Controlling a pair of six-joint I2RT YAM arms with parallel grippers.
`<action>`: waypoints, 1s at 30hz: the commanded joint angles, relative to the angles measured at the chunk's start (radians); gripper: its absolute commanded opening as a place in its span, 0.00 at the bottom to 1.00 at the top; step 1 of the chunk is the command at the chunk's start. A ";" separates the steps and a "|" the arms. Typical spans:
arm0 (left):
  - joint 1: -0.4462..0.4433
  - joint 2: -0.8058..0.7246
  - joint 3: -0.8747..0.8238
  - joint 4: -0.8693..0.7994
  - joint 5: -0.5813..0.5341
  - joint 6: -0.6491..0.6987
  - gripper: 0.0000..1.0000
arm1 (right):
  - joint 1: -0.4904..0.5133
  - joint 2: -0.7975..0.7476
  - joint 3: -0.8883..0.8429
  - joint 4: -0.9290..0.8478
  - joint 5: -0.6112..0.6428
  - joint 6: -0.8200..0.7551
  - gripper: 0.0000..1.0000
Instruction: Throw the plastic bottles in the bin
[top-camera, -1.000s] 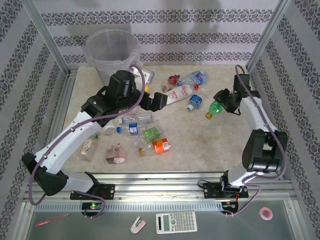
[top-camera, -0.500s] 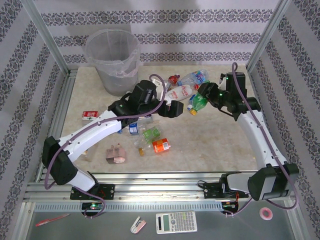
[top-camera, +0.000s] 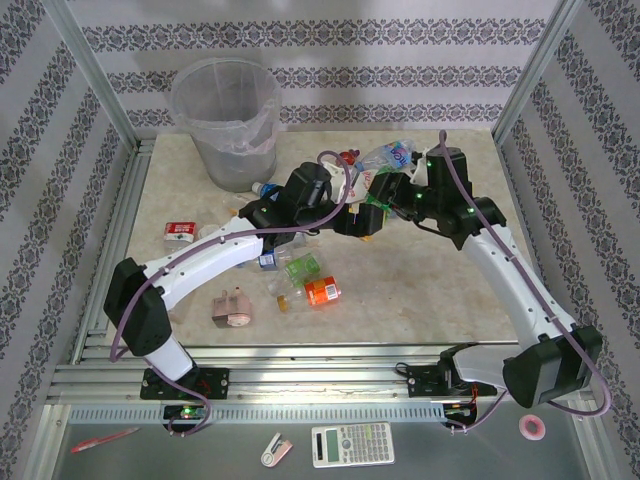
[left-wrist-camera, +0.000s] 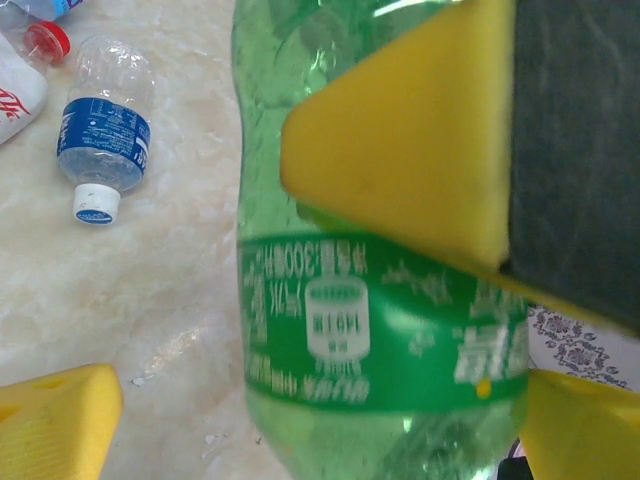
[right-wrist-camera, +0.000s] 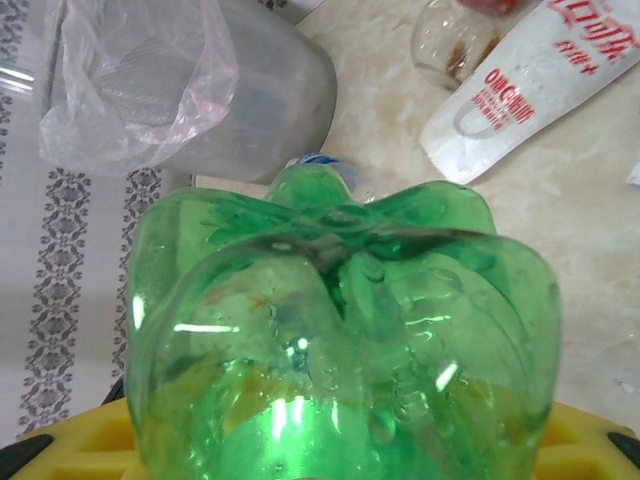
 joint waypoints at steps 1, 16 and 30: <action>-0.011 0.024 0.034 0.049 0.007 -0.016 0.97 | 0.026 -0.030 -0.018 0.027 -0.041 0.014 0.42; -0.012 0.032 0.005 0.082 0.019 -0.019 0.58 | 0.063 -0.014 -0.020 0.030 -0.091 0.017 0.43; 0.029 -0.055 -0.140 0.132 -0.041 -0.060 0.42 | 0.062 -0.031 -0.009 0.013 -0.024 -0.044 0.96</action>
